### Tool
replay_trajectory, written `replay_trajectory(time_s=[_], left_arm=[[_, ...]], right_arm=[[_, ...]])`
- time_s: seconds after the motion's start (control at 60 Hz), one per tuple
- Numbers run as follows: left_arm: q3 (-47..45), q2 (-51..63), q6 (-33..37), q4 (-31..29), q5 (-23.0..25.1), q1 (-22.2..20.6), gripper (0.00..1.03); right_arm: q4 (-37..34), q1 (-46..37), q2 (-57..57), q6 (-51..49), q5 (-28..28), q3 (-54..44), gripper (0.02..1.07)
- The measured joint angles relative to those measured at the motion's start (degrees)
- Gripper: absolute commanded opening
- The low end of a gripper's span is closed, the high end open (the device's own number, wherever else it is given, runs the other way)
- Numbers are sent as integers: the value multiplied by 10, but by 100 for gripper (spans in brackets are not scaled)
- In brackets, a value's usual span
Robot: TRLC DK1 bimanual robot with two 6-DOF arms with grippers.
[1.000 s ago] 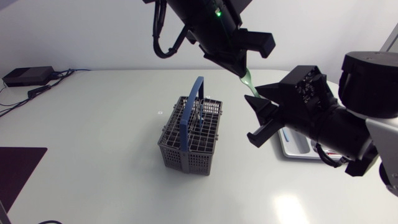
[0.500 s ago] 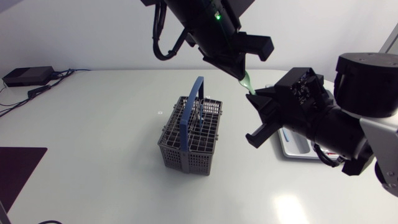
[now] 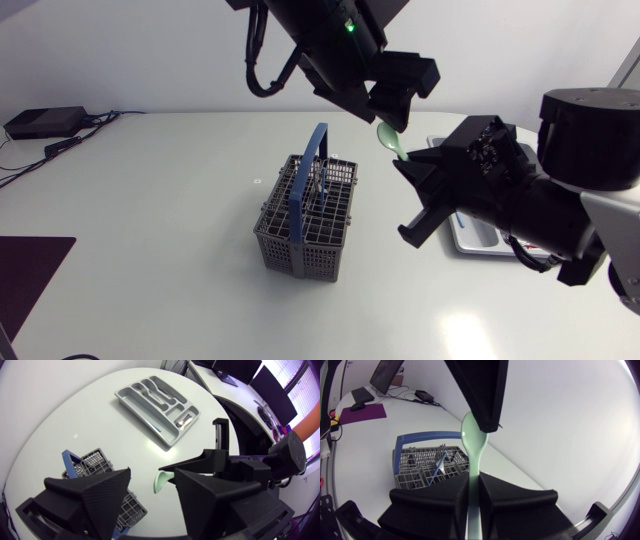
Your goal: Unload the cutlery basket into the drawer organizer.
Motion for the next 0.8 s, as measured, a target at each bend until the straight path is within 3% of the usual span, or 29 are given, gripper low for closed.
replay_trajectory(time_s=[0.117, 0.317, 0.5, 0.667, 0.8], left_arm=[[0, 0, 0, 6, 0, 9, 97], [-22, -15, 0, 47, -19, 30, 97], [-75, -51, 0, 89, -52, 44, 97], [-134, -85, 0, 130, -89, 44, 97], [-196, -112, 0, 158, -101, 41, 97]], right_arm=[[-18, -37, -19, -9, -49, -2, 8], [-45, -157, -41, -49, -180, -27, 8], [-76, -318, -37, -123, -342, -41, 8], [-104, -447, 12, -210, -457, -41, 8], [-181, -542, 96, -326, -520, -23, 8]])
